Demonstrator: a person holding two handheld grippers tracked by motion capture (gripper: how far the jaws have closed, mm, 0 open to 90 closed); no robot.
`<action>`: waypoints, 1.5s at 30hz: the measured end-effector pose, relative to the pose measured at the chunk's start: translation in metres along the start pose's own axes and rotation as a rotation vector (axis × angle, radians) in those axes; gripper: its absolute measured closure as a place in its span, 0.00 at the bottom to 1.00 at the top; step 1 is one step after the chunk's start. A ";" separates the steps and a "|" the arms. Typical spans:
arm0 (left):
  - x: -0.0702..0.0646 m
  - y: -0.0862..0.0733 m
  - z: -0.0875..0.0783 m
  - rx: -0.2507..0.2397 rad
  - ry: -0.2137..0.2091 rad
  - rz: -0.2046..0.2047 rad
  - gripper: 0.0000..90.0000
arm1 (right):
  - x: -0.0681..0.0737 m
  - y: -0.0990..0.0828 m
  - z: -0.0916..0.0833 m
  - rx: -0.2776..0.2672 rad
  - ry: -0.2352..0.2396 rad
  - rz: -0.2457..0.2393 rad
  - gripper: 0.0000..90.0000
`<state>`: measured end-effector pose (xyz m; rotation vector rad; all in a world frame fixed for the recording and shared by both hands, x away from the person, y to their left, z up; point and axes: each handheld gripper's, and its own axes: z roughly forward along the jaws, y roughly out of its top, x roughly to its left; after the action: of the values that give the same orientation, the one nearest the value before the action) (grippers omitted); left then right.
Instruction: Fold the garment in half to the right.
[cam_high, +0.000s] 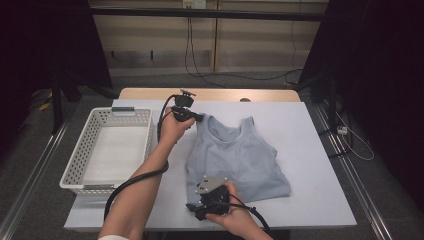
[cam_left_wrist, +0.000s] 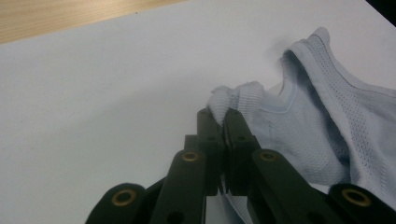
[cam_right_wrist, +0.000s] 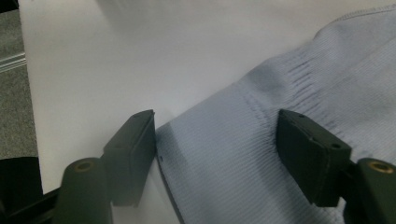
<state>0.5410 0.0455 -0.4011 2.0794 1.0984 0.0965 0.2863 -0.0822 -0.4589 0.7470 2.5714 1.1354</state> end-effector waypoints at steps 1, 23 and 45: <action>0.000 0.000 0.000 0.002 0.001 0.002 0.97 | 0.000 0.000 0.000 -0.001 -0.001 0.004 0.38; 0.000 0.008 -0.007 0.003 -0.017 -0.040 0.97 | -0.018 0.010 -0.039 -0.141 0.001 0.071 0.92; 0.009 0.014 -0.030 0.036 0.010 -0.063 0.97 | -0.013 0.032 -0.045 -0.199 0.049 0.076 0.91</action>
<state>0.5444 0.0645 -0.3733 2.0758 1.1783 0.0572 0.2904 -0.0994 -0.4049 0.7841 2.4393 1.4245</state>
